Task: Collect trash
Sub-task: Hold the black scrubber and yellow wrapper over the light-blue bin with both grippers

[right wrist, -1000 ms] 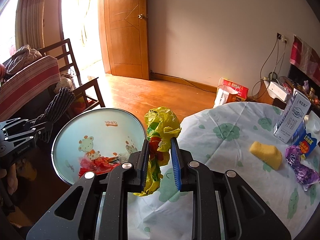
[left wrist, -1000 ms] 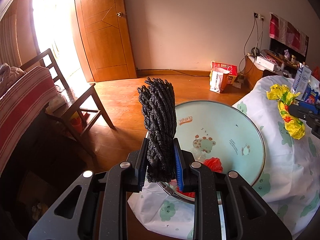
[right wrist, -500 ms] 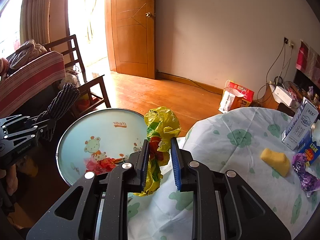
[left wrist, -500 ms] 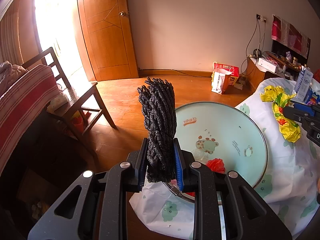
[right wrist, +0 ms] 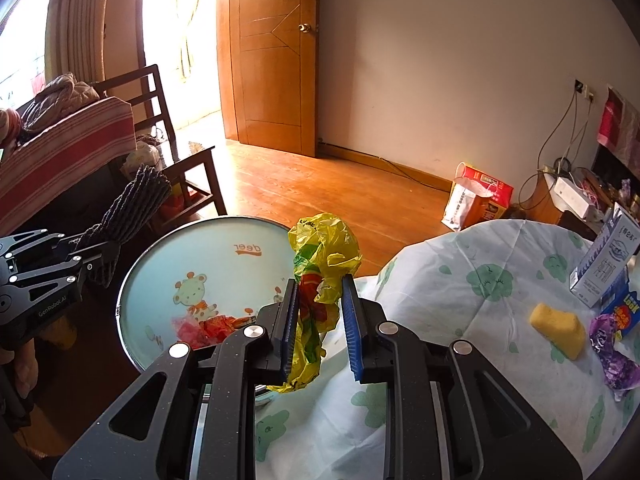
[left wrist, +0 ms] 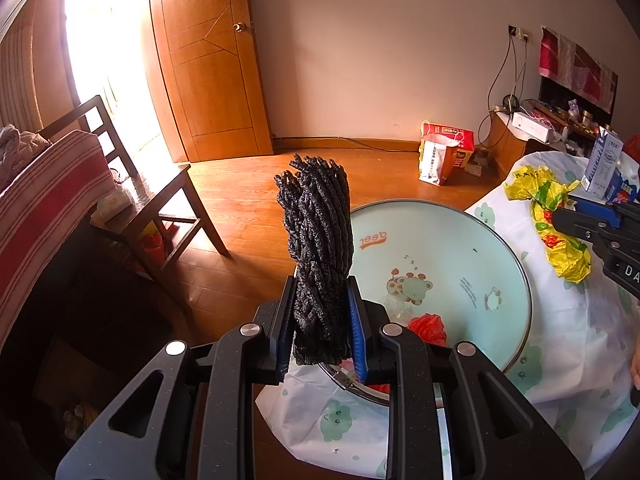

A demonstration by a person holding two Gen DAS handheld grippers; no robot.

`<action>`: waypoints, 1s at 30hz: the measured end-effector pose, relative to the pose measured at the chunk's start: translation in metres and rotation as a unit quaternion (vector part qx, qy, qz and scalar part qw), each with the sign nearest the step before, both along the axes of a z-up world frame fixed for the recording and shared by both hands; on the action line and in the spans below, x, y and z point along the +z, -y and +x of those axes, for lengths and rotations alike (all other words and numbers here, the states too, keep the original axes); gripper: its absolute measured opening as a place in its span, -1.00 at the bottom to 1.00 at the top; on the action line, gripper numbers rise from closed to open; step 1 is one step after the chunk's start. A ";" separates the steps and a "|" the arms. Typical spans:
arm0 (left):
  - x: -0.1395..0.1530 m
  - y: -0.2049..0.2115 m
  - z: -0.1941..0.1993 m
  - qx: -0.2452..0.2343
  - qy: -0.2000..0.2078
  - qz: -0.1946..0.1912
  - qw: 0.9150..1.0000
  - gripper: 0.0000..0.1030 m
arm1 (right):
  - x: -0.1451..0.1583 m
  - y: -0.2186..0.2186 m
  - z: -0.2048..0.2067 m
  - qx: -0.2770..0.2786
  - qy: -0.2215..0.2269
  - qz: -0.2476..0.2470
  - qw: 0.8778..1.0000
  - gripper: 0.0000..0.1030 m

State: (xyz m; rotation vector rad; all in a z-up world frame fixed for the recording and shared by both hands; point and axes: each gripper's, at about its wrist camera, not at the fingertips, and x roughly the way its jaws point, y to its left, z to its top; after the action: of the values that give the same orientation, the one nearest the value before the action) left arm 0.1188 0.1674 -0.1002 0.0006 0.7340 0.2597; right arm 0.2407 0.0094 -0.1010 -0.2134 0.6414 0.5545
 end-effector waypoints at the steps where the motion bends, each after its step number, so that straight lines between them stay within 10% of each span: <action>1: 0.000 -0.001 0.000 0.000 0.000 -0.001 1.000 -0.55 | 0.000 -0.001 0.000 0.001 0.000 0.000 1.000 -0.57; 30: 0.000 0.002 0.001 -0.008 -0.002 -0.005 1.000 -0.54 | 0.000 -0.012 -0.002 0.013 -0.001 -0.005 1.000 -0.56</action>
State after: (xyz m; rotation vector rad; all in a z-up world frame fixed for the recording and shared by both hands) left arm 0.1200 0.1656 -0.1001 -0.0027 0.7382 0.2412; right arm 0.2388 0.0217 -0.1009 -0.2321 0.6440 0.5772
